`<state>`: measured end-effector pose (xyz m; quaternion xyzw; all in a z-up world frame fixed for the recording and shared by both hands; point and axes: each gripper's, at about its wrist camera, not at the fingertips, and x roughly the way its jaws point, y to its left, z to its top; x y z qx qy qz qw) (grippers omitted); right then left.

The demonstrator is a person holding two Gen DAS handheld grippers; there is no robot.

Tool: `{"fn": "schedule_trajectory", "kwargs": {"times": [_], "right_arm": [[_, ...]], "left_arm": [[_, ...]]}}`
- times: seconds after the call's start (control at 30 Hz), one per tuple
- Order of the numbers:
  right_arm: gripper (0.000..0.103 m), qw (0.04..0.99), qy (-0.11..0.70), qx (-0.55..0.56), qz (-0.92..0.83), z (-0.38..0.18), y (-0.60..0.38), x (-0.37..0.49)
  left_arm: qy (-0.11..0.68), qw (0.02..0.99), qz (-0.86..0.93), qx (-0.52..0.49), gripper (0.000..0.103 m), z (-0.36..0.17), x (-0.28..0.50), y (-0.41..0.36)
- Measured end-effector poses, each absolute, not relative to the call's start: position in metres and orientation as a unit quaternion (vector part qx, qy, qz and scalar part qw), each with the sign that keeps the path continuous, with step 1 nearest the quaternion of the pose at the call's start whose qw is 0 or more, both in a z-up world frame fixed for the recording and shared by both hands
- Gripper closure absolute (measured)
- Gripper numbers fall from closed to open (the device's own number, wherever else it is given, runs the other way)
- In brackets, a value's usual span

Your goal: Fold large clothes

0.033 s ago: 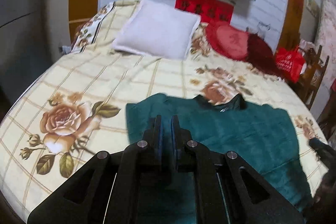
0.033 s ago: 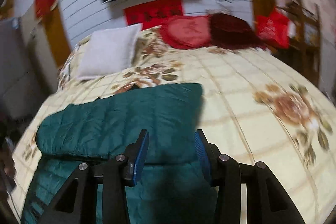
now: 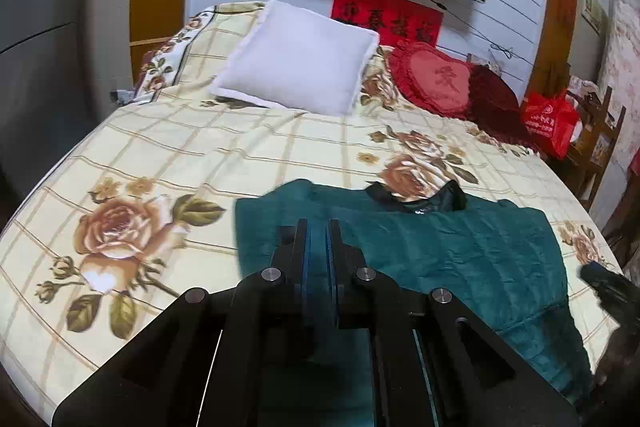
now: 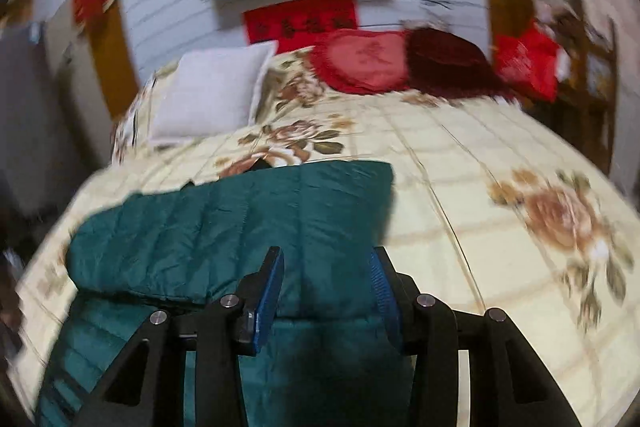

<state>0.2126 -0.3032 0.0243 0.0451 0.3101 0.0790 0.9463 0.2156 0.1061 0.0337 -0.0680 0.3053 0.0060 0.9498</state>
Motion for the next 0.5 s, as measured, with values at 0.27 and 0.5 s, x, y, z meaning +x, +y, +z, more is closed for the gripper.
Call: {"fn": "schedule_trajectory", "kwargs": {"times": [0.27, 0.5], "right_arm": [[0.062, 0.898, 0.430, 0.012, 0.098, -0.034, -0.291, 0.270], [0.061, 0.882, 0.451, 0.028, 0.134, -0.046, -0.311, 0.271]], "left_arm": [[0.425, 0.904, 0.042, -0.028, 0.098, -0.053, 0.263, 0.089], [0.394, 0.918, 0.048, -0.007, 0.098, -0.045, 0.249, 0.087]]}}
